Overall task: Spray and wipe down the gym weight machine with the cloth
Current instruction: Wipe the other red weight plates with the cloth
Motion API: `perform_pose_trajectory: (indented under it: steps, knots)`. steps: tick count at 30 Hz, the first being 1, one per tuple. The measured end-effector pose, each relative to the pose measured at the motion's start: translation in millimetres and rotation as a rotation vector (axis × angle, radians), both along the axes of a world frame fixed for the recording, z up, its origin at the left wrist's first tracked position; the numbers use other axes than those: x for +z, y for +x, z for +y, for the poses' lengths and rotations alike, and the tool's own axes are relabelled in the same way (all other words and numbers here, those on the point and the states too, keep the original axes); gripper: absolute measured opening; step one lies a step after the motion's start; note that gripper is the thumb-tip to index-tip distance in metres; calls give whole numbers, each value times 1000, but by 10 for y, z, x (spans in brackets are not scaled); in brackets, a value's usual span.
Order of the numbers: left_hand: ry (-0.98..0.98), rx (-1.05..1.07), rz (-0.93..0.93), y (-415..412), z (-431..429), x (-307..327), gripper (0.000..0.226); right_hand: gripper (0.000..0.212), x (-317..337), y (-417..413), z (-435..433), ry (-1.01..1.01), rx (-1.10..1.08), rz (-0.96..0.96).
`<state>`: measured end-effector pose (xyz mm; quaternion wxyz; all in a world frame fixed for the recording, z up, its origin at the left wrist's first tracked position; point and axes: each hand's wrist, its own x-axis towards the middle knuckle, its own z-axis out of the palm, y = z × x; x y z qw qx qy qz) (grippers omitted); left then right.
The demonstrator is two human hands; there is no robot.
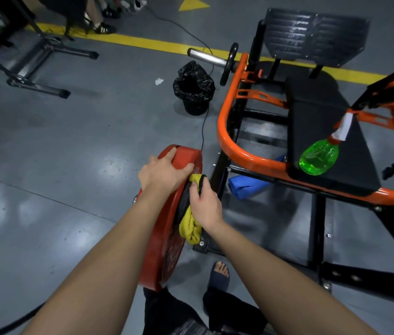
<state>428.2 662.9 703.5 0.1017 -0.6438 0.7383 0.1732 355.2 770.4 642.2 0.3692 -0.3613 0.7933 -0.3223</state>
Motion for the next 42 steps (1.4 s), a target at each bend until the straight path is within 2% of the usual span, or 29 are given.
perform_pose_trajectory:
  steps: [4, 7, 10, 12, 14, 15, 19, 23, 27, 30, 32, 36, 38, 42]
  knots:
    - [-36, 14, 53, 168, 183, -2, 88, 35, -67, -58, -25, 9, 44, 3]
    - [-11, 46, 66, 309, 295, 70, 113, 38, -92, -58, -46, 7, 20, 22]
    - [103, 65, 64, 445, 234, 188, 134, 37, -93, -26, -56, 19, 18, 53]
    - [285, 24, 26, 482, 97, 292, 139, 37, -108, -18, -64, 33, 28, 86]
    - [449, 45, 41, 388, -77, 438, 134, 37, -110, -25, -88, 56, 56, 111]
    - [448, 85, 91, 295, -173, 485, 129, 38, -106, -37, -98, 70, 74, 119]
    - [99, 116, 172, -109, -472, 314, 98, 34, -89, -91, -69, 84, 100, 92]
    - [156, 48, 47, -159, -381, -49, 93, 34, -83, -104, -92, 94, 73, 75]
    - [126, -28, 37, -135, -413, -67, 84, 38, -55, -101, -103, 109, 55, 66]
    - [87, -40, 34, -100, -398, -55, 86, 38, -52, -122, -104, 91, 46, 39]
    - [61, -17, 55, -40, -322, -60, 86, 45, -73, -121, -127, 101, 23, 19]
    - [-6, 11, 123, 114, -146, -57, 90, 77, -124, -132, -198, 42, -66, -48]
    - [-15, 25, 144, 191, -62, -59, 92, 73, -179, -169, -204, 39, -63, -46]
    - [-16, 61, 169, 310, 62, 9, 94, 36, -216, -236, -396, 118, -198, -124]
